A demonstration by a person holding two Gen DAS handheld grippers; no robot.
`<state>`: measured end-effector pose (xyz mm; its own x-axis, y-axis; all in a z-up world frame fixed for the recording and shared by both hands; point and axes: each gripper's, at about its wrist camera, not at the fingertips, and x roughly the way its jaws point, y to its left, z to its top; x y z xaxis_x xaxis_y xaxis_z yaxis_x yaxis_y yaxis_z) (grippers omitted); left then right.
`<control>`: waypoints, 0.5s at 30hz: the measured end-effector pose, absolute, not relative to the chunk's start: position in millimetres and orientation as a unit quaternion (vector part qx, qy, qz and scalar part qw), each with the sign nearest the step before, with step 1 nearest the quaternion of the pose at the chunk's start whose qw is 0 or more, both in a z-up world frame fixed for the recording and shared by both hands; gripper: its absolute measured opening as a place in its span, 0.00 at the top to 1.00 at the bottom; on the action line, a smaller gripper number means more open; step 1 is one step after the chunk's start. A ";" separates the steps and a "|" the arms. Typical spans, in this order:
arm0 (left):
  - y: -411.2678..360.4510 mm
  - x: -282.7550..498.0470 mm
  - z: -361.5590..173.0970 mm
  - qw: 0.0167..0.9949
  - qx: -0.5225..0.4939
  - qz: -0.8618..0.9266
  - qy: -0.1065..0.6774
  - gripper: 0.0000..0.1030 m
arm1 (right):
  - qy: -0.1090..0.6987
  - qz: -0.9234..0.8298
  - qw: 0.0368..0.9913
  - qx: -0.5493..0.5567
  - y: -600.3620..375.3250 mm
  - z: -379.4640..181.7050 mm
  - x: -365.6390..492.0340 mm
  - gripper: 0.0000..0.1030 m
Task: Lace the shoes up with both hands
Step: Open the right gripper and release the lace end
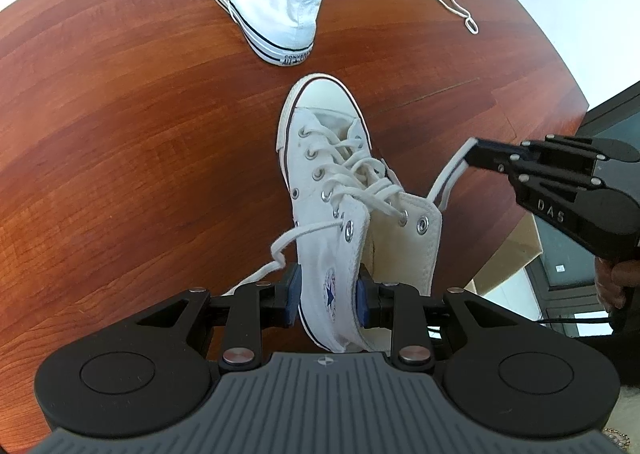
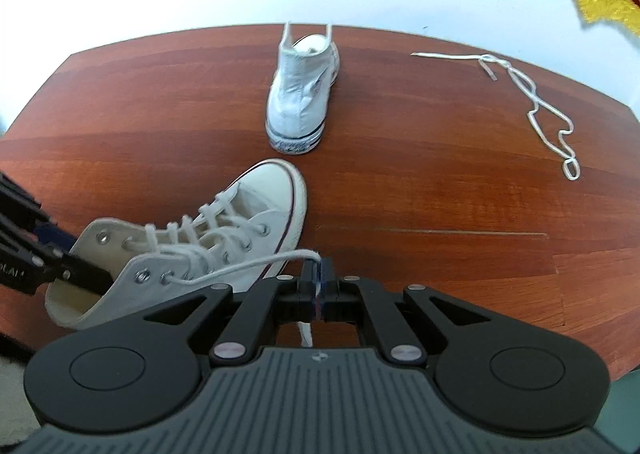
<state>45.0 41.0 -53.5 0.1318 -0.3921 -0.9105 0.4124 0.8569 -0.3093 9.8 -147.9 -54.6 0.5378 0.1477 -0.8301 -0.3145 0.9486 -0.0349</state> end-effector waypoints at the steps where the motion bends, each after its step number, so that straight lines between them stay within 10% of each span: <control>1: 41.9 45.1 -51.9 0.755 0.008 -0.267 0.599 0.71 | 0.469 0.141 0.867 -0.093 -146.9 -55.9 9.6 0.97; 5: 47.7 46.9 -47.0 0.761 0.002 -0.263 0.593 0.71 | 0.486 0.156 0.854 -0.103 -145.7 -57.7 6.4 0.89; 8: 53.2 47.7 -43.7 0.765 -0.006 -0.258 0.590 0.70 | 0.484 0.169 0.852 -0.109 -145.4 -55.7 0.8 0.52; 15: 69.4 47.5 -30.5 0.778 -0.034 -0.247 0.577 0.64 | 0.495 0.182 0.842 -0.116 -145.6 -56.8 -5.9 0.52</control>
